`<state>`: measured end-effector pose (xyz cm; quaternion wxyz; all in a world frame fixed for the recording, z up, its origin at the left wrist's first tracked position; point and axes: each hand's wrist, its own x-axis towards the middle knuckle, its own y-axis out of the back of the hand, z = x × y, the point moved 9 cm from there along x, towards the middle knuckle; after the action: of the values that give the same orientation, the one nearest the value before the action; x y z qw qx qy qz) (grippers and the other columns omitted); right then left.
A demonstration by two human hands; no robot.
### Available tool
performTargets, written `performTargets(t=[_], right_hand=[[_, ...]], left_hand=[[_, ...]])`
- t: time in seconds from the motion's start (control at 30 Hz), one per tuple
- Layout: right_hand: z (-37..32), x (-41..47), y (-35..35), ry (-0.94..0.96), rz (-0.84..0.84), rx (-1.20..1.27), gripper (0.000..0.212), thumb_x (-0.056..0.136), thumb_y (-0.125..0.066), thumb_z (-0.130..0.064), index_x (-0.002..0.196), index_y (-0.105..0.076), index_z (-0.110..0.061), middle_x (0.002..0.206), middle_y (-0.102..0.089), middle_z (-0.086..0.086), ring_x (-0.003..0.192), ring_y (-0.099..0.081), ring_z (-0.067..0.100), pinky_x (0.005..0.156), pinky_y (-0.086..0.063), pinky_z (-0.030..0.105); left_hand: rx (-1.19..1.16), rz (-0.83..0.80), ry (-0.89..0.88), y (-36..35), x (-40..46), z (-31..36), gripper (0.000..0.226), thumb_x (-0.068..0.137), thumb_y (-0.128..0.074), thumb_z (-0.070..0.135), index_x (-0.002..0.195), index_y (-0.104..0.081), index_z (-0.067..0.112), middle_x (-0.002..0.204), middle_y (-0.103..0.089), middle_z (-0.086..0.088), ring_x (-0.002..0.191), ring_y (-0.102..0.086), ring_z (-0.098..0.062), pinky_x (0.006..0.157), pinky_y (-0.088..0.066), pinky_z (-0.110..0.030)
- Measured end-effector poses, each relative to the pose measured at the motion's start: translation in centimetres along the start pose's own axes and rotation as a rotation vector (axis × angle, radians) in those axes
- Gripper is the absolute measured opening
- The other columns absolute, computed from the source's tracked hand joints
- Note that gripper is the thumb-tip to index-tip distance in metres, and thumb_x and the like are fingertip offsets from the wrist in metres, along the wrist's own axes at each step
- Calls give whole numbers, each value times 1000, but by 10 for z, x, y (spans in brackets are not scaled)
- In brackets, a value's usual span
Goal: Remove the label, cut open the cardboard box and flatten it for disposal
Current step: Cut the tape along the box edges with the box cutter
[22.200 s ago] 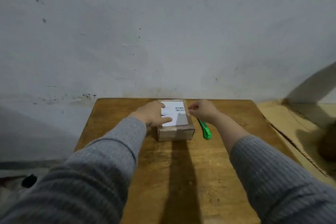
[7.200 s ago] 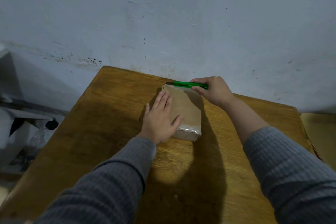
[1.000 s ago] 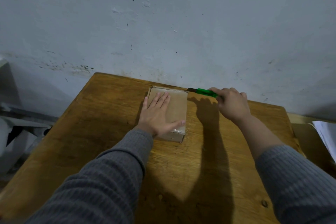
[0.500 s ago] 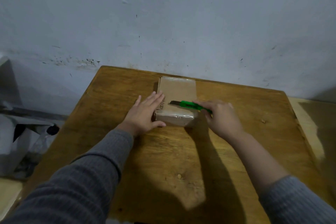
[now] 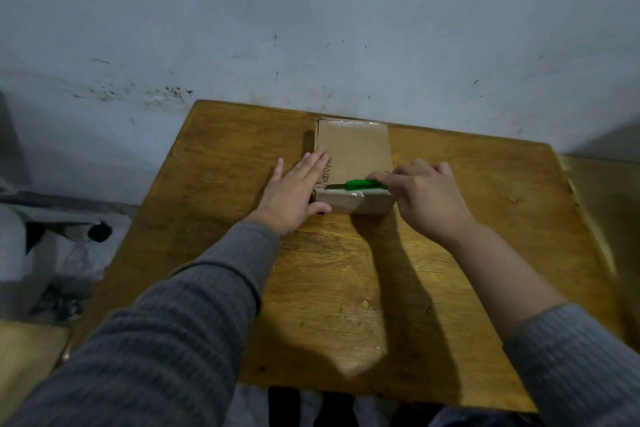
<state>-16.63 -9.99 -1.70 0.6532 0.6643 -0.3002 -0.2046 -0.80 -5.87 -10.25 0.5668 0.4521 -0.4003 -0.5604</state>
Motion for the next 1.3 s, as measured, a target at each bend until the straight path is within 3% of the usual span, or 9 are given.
performTargets(t=[0.8, 1.3], right_hand=[[-13, 16, -4, 54, -64, -48, 38, 97, -40, -26, 132, -50, -40, 109, -66, -4, 101, -50, 22, 74, -23, 36], [0, 5, -2, 54, -51, -87, 44, 96, -42, -18, 136, -46, -36, 110, -64, -2, 99, -48, 24, 75, -24, 37]], left_hand=[[-26, -41, 21, 3, 2, -7, 98, 82, -64, 52, 153, 0, 29, 160, 6, 14, 147, 0, -10, 118, 0, -54], [75, -44, 53, 4, 0, -1, 93, 86, -59, 50, 153, 2, 27, 160, 8, 12, 147, 4, -11, 116, 5, -52]])
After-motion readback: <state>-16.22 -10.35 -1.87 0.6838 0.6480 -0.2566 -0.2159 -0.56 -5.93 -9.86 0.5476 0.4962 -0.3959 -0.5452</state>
